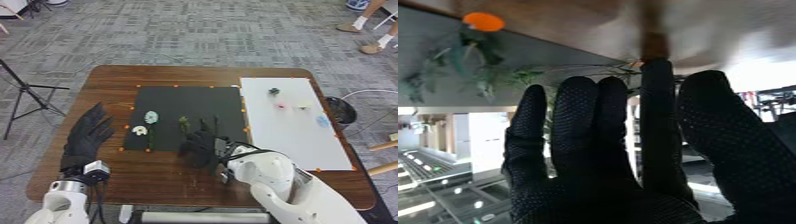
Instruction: Arrange flowers
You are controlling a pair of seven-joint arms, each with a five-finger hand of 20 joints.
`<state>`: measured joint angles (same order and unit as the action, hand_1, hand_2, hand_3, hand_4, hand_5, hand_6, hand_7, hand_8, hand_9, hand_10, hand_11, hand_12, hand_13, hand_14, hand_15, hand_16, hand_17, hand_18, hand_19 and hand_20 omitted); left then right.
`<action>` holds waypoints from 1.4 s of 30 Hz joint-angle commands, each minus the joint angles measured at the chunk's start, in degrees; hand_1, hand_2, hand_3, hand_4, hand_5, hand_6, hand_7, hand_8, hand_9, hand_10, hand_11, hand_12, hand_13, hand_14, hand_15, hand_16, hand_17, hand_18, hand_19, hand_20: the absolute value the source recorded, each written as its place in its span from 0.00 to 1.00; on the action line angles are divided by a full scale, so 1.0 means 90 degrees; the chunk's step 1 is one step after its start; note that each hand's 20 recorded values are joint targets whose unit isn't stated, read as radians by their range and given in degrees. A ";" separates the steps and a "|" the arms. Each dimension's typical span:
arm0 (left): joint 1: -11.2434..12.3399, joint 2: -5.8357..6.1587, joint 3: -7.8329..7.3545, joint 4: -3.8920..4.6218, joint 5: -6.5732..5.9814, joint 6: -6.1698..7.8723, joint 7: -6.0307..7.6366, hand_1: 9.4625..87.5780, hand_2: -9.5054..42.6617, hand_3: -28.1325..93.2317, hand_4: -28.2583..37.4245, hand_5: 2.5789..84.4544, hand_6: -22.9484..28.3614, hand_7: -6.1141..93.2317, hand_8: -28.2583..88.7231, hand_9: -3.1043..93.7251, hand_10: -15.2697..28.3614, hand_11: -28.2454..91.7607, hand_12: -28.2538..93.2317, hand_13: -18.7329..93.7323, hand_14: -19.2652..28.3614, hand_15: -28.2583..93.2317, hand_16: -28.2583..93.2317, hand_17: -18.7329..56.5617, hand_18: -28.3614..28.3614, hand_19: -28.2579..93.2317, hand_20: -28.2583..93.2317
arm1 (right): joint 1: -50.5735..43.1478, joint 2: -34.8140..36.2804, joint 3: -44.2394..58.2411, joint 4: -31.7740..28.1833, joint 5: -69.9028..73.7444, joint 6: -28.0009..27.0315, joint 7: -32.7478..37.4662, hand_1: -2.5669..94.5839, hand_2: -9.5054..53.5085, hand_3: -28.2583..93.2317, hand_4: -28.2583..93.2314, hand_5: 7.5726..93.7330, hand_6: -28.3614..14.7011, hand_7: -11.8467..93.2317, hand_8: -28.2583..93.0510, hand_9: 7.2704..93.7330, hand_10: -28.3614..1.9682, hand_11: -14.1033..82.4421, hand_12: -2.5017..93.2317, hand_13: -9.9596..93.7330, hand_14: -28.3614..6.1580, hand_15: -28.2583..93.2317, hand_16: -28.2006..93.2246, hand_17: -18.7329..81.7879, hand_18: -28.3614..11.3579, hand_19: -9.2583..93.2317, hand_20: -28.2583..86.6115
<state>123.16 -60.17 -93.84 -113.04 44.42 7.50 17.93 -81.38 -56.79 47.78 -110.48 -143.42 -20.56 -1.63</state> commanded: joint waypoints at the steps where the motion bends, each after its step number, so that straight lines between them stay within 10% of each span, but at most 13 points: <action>1: 0.0010 -0.0047 0.0016 -0.0036 0.0030 -0.0092 -0.0016 0.17 0.07 0.77 0.00 0.28 0.48 0.26 0.15 0.26 0.58 0.33 0.40 0.33 0.68 0.38 0.29 0.09 0.87 0.59 0.30 | 0.0173 -0.0011 0.0008 0.0206 -0.0241 0.0137 0.0056 0.28 0.22 1.00 0.09 0.47 0.75 0.36 0.10 0.29 0.40 0.83 0.58 0.41 0.38 0.92 0.54 0.23 0.17 0.75 0.68; 17: 0.0101 -0.0080 -0.0067 -0.0088 0.0057 -0.0160 -0.0043 0.17 0.07 0.77 0.00 0.28 0.48 0.26 0.15 0.26 0.58 0.33 0.40 0.33 0.68 0.38 0.29 0.09 0.87 0.59 0.30 | -0.0181 0.0401 0.0491 -0.0534 0.0579 0.0061 -0.0316 0.29 0.19 1.00 0.10 0.47 0.77 0.37 0.10 0.30 0.41 0.83 0.57 0.41 0.38 0.92 0.54 0.23 0.17 0.75 0.67; 42: 0.0097 -0.0088 -0.0030 -0.0093 0.0042 -0.0112 -0.0043 0.17 0.07 0.77 0.00 0.28 0.48 0.26 0.15 0.26 0.58 0.33 0.40 0.33 0.68 0.38 0.29 0.09 0.87 0.59 0.30 | 0.0254 0.0435 0.0589 0.0108 -0.0074 0.0421 -0.0138 0.28 0.21 1.00 0.12 0.55 0.70 0.34 0.11 0.30 0.41 0.83 0.58 0.41 0.38 0.92 0.55 0.23 0.17 0.74 0.68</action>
<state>123.45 -60.46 -94.16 -113.35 44.67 6.59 17.83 -79.26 -54.45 51.36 -108.45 -145.39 -19.47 -2.41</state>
